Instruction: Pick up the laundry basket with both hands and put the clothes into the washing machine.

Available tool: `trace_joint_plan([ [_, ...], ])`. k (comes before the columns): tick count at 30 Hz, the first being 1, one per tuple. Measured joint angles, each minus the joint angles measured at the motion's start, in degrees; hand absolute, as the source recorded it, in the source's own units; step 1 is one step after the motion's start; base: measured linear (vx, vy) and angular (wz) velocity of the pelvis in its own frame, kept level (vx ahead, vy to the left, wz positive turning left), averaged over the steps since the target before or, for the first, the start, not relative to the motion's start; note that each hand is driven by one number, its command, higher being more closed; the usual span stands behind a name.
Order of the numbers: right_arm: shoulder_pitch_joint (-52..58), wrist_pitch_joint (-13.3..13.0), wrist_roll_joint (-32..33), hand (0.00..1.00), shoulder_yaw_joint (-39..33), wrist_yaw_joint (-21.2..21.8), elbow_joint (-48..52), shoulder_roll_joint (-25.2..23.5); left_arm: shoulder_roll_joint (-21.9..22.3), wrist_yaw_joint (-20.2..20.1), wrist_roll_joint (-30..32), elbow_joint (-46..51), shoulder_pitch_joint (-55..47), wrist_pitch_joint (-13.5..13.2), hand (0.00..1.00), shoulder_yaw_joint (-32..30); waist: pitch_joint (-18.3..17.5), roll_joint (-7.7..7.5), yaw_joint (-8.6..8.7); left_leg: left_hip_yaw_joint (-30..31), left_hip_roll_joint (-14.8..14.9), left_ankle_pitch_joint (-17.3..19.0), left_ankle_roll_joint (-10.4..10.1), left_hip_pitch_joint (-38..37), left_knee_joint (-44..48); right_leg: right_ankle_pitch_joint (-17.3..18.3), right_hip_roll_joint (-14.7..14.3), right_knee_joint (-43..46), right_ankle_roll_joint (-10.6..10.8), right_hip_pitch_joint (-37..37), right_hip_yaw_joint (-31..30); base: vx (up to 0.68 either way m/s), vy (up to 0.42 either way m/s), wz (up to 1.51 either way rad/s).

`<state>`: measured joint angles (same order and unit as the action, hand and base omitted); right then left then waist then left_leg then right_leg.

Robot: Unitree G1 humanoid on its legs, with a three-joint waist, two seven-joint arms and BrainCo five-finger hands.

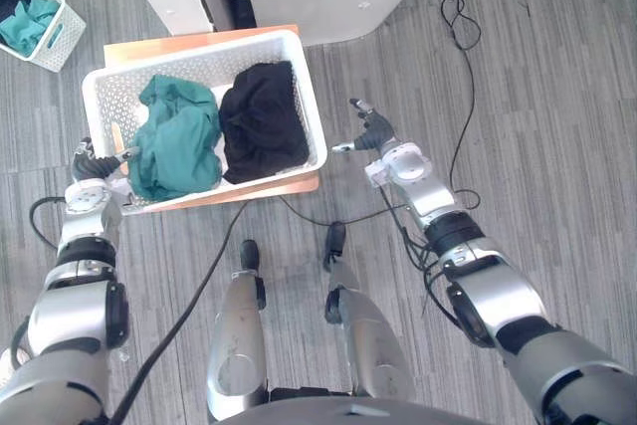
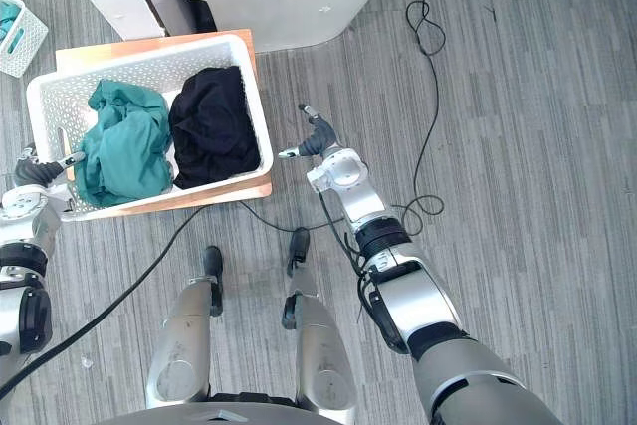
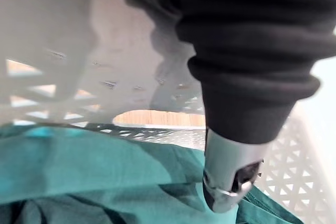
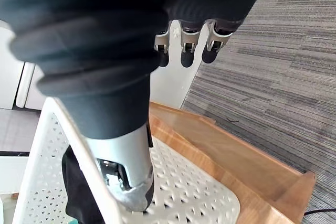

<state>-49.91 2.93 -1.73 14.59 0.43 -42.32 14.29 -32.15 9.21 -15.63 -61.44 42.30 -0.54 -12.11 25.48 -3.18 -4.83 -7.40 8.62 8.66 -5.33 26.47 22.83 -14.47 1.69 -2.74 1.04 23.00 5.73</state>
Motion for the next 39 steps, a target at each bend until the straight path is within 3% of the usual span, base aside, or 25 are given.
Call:
trace_joint_plan([
  [18, -4.6, 1.1, -0.9, 0.00, -0.7, -2.4, -1.6, -0.8, 0.7, 2.8, 0.0, 2.3, 1.7, -0.1, 0.00, -0.1, 0.0, -0.01, 0.03, 2.7, -0.8, -4.6, -1.1, 1.7, -6.0, -0.3, 0.2, -0.4, 0.0, 2.8, 2.0, 0.01, -0.012, 0.08],
  [26, -5.0, 1.2, -3.0, 0.00, -1.9, -2.1, -3.3, 0.2, 0.7, 2.8, 0.3, 2.5, 1.7, -0.2, 0.00, -0.1, -0.1, -0.10, 0.03, 2.8, -0.7, -4.8, -1.3, 2.0, -5.9, -0.4, 0.1, -0.3, 0.2, 2.9, 2.4, 0.01, -0.003, 0.01],
  [33, -10.2, 1.3, -3.2, 0.00, -5.6, -2.3, -6.5, 7.2, 0.8, 2.6, 1.3, 2.3, 1.6, -0.2, 0.00, -0.4, -0.1, -0.12, 0.47, 2.5, -0.6, -4.6, -1.0, 2.4, -4.9, -1.0, 0.1, -0.3, 0.9, 2.9, 1.1, 0.00, 0.008, -0.02],
  [39, -14.0, 1.3, -2.5, 0.00, -7.0, -4.8, -5.2, 8.8, 1.8, 2.6, 1.2, 2.4, 1.4, -0.4, 0.00, -2.3, -0.1, -0.17, 0.58, 2.3, -0.4, -4.6, -1.1, 2.6, -4.1, -1.0, -0.1, -0.3, 1.1, 3.0, 0.7, 0.00, -0.006, -0.02],
])
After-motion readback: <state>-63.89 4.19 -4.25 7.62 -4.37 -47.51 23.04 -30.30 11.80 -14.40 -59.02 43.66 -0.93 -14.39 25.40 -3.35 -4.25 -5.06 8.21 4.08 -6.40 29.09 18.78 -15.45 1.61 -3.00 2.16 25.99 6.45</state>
